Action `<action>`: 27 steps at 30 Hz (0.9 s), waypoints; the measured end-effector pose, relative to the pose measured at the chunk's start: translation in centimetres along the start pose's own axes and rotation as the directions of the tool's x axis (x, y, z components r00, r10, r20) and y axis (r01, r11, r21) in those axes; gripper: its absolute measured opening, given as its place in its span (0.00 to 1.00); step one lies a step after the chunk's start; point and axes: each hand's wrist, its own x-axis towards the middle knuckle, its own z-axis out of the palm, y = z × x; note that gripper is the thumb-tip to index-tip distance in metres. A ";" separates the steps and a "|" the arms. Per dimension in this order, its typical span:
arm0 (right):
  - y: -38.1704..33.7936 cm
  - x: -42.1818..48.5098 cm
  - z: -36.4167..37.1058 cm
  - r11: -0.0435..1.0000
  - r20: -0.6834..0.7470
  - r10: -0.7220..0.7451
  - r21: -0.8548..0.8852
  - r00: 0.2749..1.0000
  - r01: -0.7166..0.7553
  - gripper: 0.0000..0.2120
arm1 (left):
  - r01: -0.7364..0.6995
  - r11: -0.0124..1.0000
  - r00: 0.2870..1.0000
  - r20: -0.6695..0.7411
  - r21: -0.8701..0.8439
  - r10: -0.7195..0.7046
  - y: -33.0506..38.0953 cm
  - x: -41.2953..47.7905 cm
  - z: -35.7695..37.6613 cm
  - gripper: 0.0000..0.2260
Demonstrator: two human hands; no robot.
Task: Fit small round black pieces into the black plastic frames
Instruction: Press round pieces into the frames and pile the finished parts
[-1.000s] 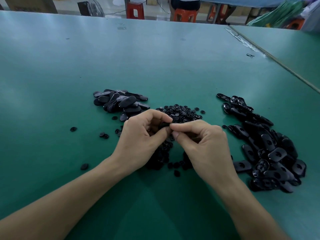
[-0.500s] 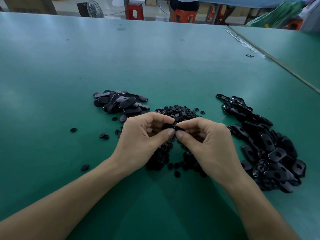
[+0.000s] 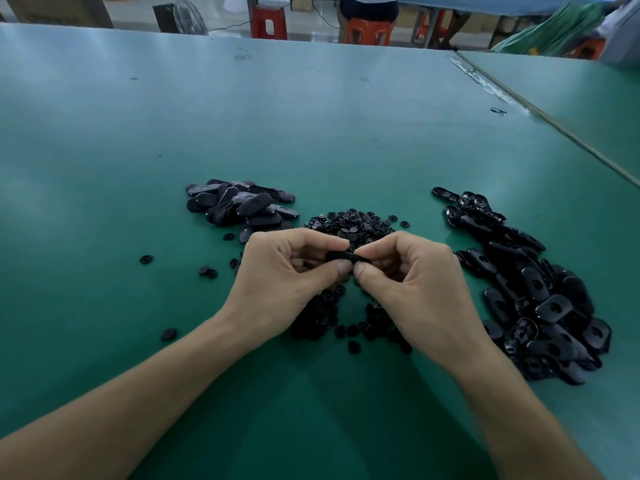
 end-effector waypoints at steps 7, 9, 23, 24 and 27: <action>0.0 0.2 -0.3 0.999 0.032 0.027 -0.024 0.999 -0.027 0.04 | -0.024 0.998 0.999 -0.047 0.060 0.027 0.1 0.1 0.0 0.11; 0.3 0.4 -0.9 0.989 -0.077 0.017 -0.145 0.997 -0.028 0.02 | -0.044 0.995 0.997 -0.062 0.092 0.050 0.1 0.1 0.1 0.10; 1.5 0.6 -3.9 0.476 -0.386 0.322 -0.723 0.864 -0.500 0.20 | 0.051 0.925 0.918 -0.382 0.376 0.106 -1.3 4.2 -6.0 0.07; 1.5 0.6 -3.9 0.475 -0.390 0.308 -0.727 0.868 -0.496 0.20 | 0.056 0.924 0.915 -0.390 0.379 0.105 -1.5 4.2 -6.2 0.07; 1.5 0.6 -4.1 0.499 -0.392 0.276 -0.722 0.878 -0.479 0.19 | 0.053 0.875 0.910 -0.383 0.481 0.156 -1.8 4.2 -6.6 0.08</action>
